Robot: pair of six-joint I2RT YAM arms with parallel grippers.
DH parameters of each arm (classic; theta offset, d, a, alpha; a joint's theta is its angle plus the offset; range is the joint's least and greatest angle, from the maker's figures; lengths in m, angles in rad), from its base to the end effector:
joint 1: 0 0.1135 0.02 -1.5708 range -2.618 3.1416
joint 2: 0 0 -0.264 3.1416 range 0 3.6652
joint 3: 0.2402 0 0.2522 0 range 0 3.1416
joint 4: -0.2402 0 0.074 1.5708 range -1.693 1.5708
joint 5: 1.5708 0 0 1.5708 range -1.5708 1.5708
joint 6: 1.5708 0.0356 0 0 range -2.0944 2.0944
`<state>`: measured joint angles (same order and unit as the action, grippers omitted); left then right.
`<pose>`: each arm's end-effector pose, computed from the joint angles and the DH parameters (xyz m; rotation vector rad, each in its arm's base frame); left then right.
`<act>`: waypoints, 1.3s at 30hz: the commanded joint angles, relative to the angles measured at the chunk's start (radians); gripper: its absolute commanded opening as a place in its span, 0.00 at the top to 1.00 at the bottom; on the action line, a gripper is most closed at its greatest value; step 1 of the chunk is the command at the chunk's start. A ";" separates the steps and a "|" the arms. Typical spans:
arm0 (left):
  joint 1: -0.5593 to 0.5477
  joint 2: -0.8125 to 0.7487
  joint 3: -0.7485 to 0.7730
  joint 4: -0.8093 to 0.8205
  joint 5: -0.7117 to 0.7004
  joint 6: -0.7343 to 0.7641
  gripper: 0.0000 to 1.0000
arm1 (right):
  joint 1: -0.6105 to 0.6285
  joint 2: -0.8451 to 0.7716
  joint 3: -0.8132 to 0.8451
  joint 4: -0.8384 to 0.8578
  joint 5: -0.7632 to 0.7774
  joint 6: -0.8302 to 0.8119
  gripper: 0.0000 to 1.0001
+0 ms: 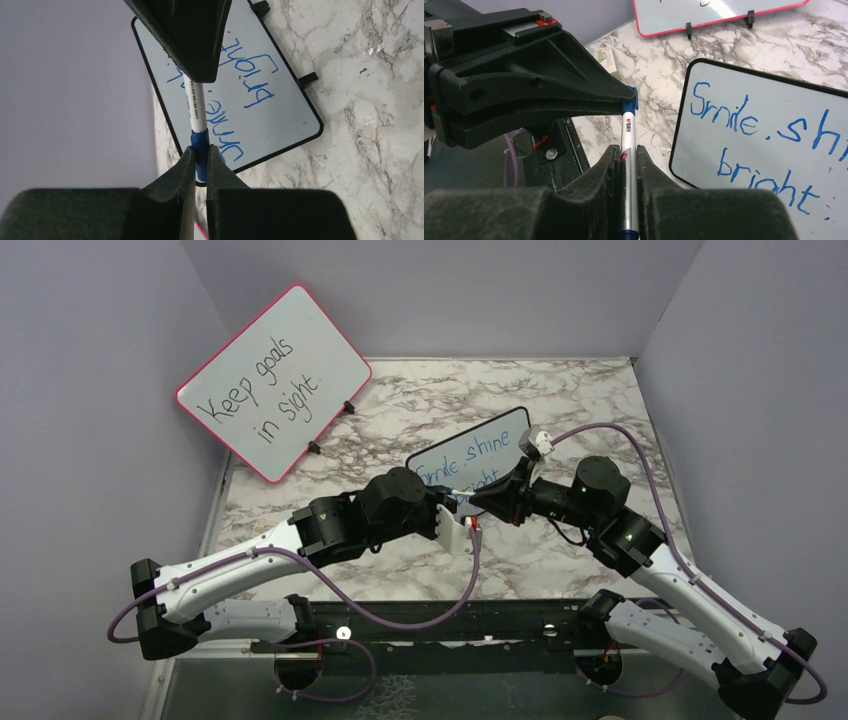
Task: Write a sentence on the whiteboard
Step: Close the whiteboard marker at the center of the board.
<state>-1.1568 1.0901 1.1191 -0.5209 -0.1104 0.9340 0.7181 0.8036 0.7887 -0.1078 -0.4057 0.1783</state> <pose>0.0991 -0.2158 0.3630 1.7466 1.0913 -0.0240 0.1327 0.1346 0.3468 -0.7776 1.6107 1.0005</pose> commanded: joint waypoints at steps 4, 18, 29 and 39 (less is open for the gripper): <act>-0.102 0.022 0.073 0.091 0.041 0.028 1.00 | -0.005 0.062 0.020 0.034 -0.015 0.034 0.99; -0.100 -0.067 -0.058 0.117 -0.163 -0.020 0.73 | -0.005 -0.027 -0.068 0.100 0.130 0.040 0.99; -0.045 -0.070 -0.104 0.121 -0.175 -0.037 0.58 | -0.005 -0.055 -0.074 0.099 0.099 0.068 0.99; 0.070 -0.035 -0.076 0.157 0.015 -0.044 0.58 | -0.005 -0.066 -0.082 0.134 0.064 0.101 0.99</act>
<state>-1.1183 1.0382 1.0225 -0.3943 -0.2157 0.9096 0.7170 0.7494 0.7151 -0.0200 -0.3111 0.2592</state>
